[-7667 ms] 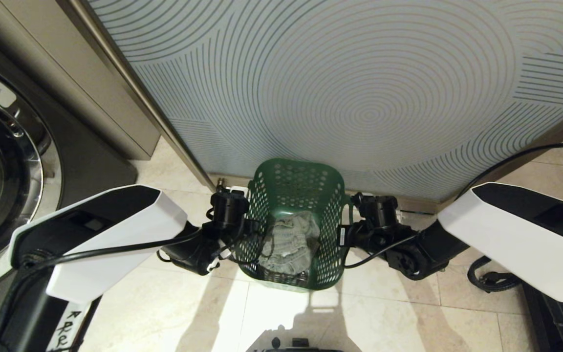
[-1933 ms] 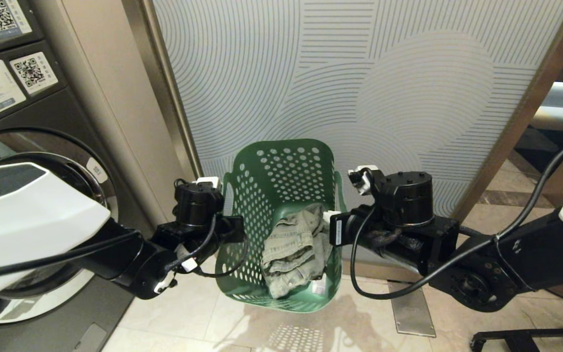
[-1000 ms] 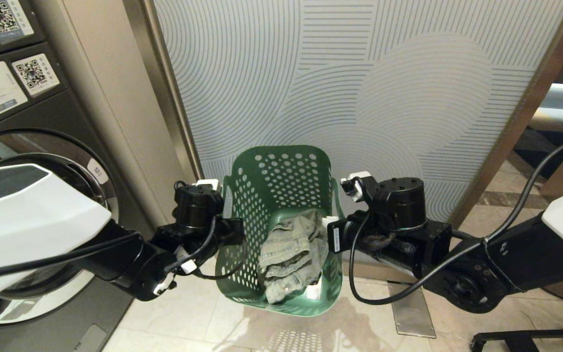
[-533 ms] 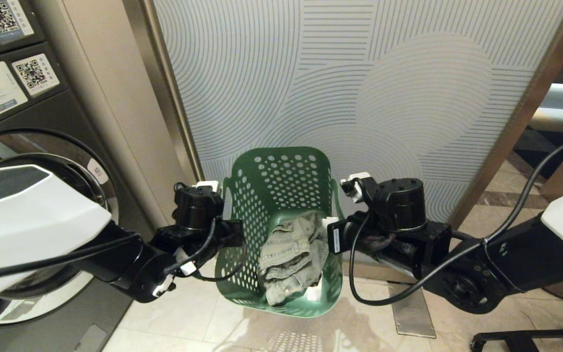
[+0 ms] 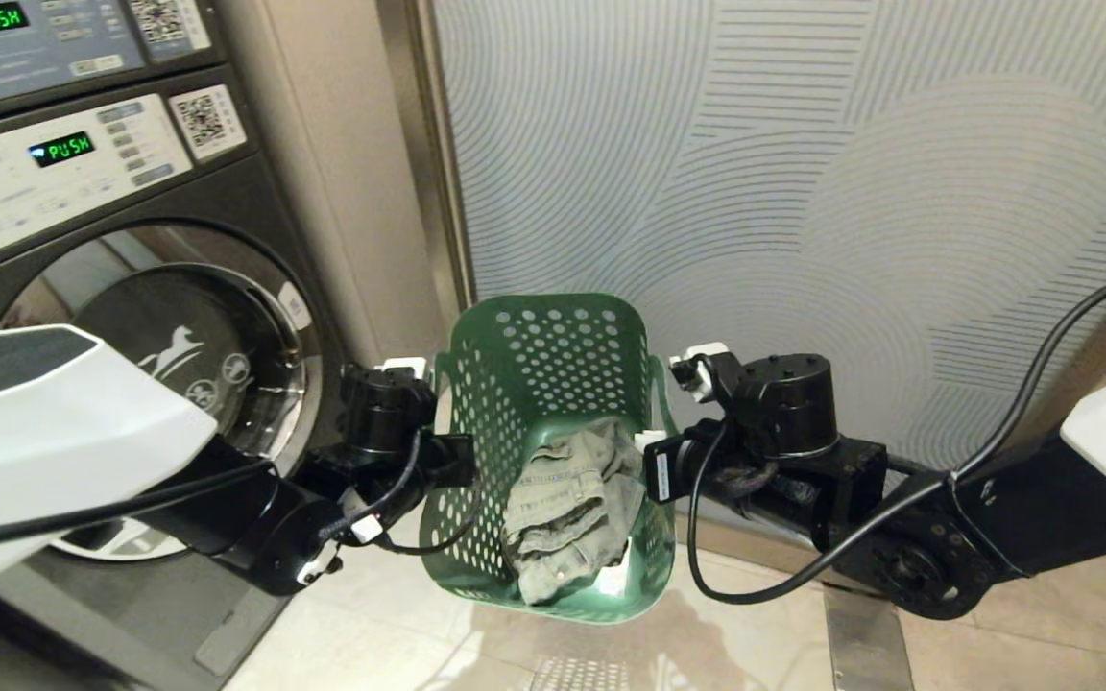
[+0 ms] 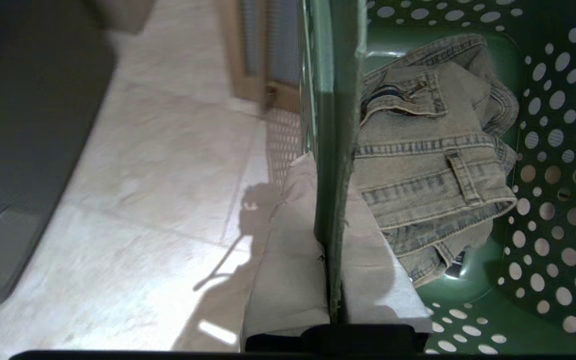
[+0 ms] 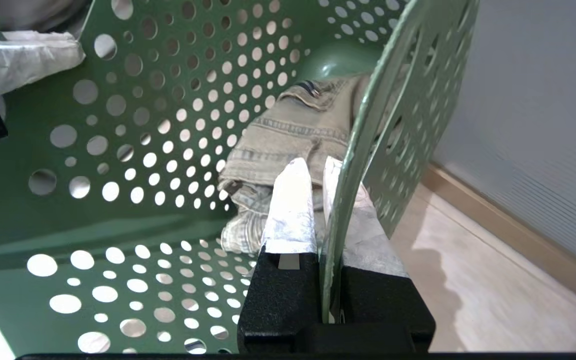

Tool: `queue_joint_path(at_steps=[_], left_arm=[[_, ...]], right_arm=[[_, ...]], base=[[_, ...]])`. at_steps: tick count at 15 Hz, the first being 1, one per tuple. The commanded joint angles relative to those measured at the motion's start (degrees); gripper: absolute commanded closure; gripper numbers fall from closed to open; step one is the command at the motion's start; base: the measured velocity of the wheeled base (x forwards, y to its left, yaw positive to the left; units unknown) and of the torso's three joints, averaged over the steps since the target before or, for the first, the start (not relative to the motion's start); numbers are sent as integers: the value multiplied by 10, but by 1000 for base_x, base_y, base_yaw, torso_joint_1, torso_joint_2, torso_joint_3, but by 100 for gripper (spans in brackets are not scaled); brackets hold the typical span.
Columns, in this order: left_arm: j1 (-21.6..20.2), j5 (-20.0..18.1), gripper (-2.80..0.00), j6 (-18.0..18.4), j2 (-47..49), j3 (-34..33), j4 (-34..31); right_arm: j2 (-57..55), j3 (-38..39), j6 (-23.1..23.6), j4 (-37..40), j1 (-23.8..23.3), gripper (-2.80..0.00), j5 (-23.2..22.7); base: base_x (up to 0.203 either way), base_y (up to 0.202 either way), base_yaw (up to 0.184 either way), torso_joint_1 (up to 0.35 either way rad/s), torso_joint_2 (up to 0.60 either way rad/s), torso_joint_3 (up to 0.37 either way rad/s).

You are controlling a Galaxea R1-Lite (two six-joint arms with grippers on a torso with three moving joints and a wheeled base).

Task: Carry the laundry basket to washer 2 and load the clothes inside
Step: Pick up the clothes basket and put it beside the washing machine

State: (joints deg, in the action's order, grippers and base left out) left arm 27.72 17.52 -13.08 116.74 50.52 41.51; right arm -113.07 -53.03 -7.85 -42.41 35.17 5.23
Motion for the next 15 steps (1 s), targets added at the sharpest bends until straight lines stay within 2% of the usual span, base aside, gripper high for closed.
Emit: queue_joint_path(at_steps=[1, 15], left_arm=[[1, 1, 0, -1, 0, -2, 2], [1, 1, 0, 2, -1, -30, 38]], right_arm=[[-1, 0, -1, -3, 1, 0, 0], [0, 8, 0, -3, 1, 0, 0]], base=[[0, -8, 180, 1, -1, 1], [1, -9, 176, 2, 1, 2]])
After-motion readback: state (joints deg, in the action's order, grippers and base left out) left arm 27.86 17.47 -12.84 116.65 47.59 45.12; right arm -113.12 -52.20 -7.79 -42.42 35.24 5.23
